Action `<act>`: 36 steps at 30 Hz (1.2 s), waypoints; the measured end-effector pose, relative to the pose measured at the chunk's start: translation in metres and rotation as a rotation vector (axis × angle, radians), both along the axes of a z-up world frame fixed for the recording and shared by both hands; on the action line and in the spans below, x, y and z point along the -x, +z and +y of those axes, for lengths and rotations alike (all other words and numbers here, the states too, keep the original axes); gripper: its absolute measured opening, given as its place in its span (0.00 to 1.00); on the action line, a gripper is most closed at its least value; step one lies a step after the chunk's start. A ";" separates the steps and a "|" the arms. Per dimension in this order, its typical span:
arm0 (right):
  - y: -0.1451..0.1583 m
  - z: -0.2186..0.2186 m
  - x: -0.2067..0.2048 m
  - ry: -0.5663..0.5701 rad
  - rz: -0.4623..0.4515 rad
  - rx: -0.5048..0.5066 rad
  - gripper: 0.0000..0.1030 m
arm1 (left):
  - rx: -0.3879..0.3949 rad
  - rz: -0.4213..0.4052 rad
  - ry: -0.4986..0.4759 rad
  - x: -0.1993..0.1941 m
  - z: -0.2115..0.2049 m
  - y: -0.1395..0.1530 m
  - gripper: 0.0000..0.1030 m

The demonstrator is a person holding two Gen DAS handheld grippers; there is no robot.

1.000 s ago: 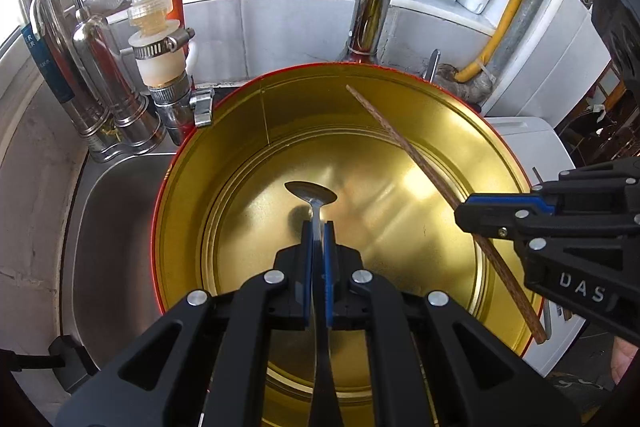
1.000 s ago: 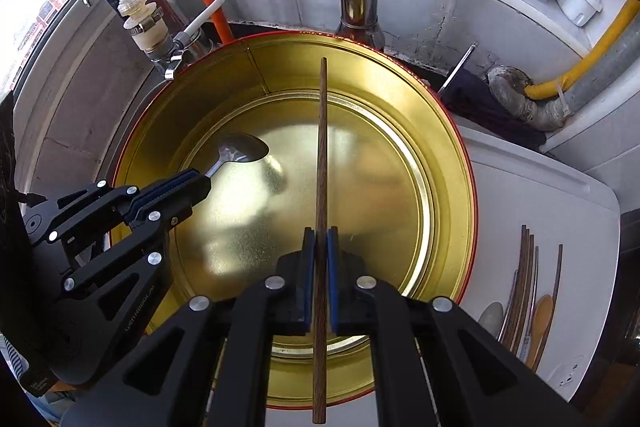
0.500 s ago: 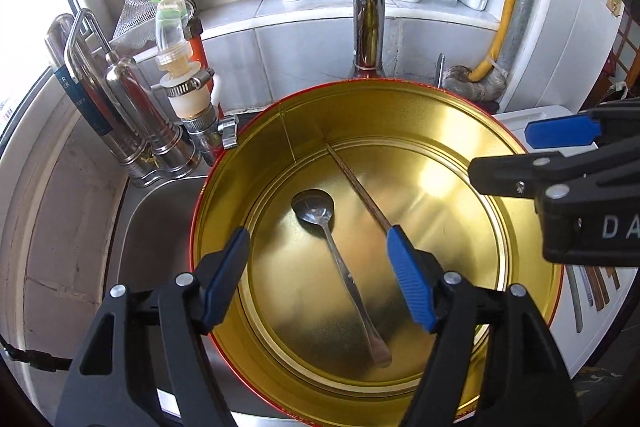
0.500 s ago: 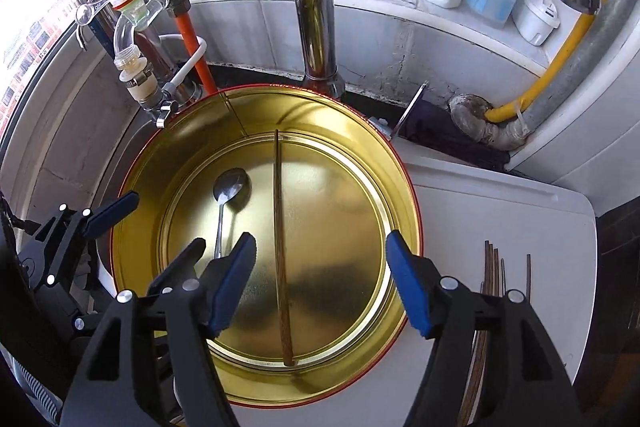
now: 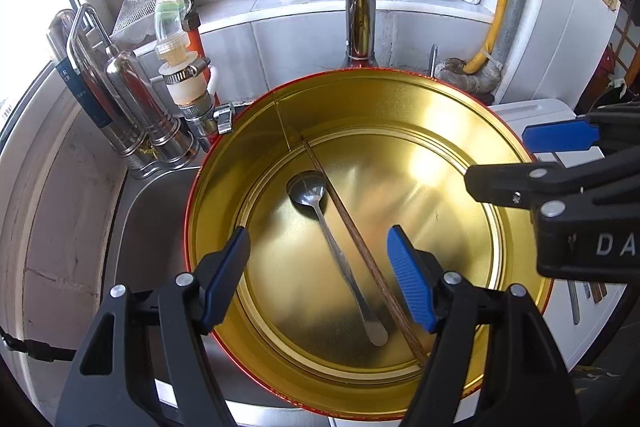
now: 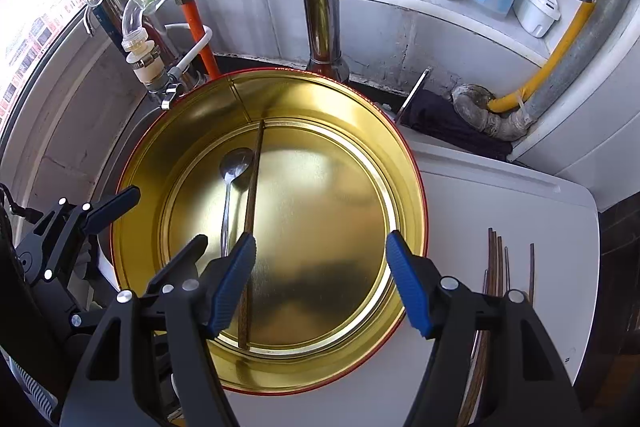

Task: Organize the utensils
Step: 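Withdraw both tools from the tin back over the board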

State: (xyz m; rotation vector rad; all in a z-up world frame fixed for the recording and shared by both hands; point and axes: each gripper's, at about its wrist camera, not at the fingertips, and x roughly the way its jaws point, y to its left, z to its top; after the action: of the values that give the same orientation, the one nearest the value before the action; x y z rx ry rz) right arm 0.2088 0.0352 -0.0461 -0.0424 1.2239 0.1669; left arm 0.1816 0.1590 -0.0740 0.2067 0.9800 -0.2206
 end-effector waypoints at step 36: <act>0.014 -0.180 0.080 -0.157 -0.068 -0.109 0.87 | -0.014 -0.018 -0.064 0.063 -0.139 0.027 0.72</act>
State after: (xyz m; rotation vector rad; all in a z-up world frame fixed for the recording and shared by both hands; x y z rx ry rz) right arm 0.1290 -0.1451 -0.0323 0.1413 1.1433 0.0945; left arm 0.1185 0.0195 -0.0471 0.2532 0.9584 -0.2700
